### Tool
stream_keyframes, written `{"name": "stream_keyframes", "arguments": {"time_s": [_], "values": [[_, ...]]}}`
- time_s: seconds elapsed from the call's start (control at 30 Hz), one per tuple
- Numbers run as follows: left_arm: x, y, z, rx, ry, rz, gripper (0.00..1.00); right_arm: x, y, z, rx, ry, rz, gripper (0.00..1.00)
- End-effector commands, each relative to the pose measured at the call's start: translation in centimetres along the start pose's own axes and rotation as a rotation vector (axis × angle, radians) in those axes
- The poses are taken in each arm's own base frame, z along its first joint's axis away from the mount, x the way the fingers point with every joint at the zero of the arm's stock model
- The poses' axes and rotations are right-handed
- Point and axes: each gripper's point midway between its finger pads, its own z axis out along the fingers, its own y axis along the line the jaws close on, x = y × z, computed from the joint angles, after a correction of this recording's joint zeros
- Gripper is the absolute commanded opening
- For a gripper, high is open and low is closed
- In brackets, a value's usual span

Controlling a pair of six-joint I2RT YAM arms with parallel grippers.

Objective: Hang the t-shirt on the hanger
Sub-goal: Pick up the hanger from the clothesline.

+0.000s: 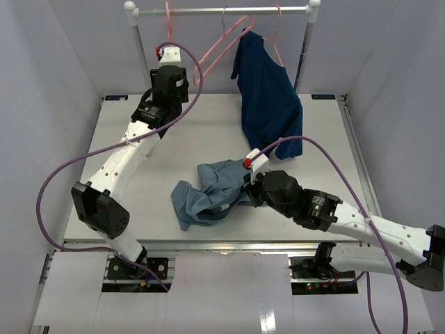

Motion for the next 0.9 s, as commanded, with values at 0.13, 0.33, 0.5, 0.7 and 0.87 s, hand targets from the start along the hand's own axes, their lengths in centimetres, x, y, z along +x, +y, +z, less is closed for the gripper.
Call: {"name": "stream_keyframes", "arguments": {"time_s": [0.13, 0.33, 0.5, 0.7, 0.87], "values": [[-4.9, -0.5, -0.6, 0.070, -0.113, 0.053, 0.46, -1.5, 0.0, 0.0, 0.001, -0.060, 0.018, 0.08], [-4.8, -0.6, -0.8, 0.082, -0.111, 0.062, 0.44, -1.5, 0.0, -0.1, -0.001, -0.065, 0.017, 0.08], [-4.6, -1.0, -0.3, 0.089, -0.105, 0.086, 0.30, -1.6, -0.1, -0.3, 0.002, -0.072, 0.019, 0.08], [-6.1, -0.6, -1.0, 0.091, -0.133, 0.080, 0.00, -1.5, -0.2, -0.2, 0.007, -0.071, 0.017, 0.08], [-9.1, 1.4, -3.5, 0.056, -0.199, 0.024, 0.00, -1.6, -0.2, -0.3, 0.006, -0.072, 0.018, 0.08]]}}
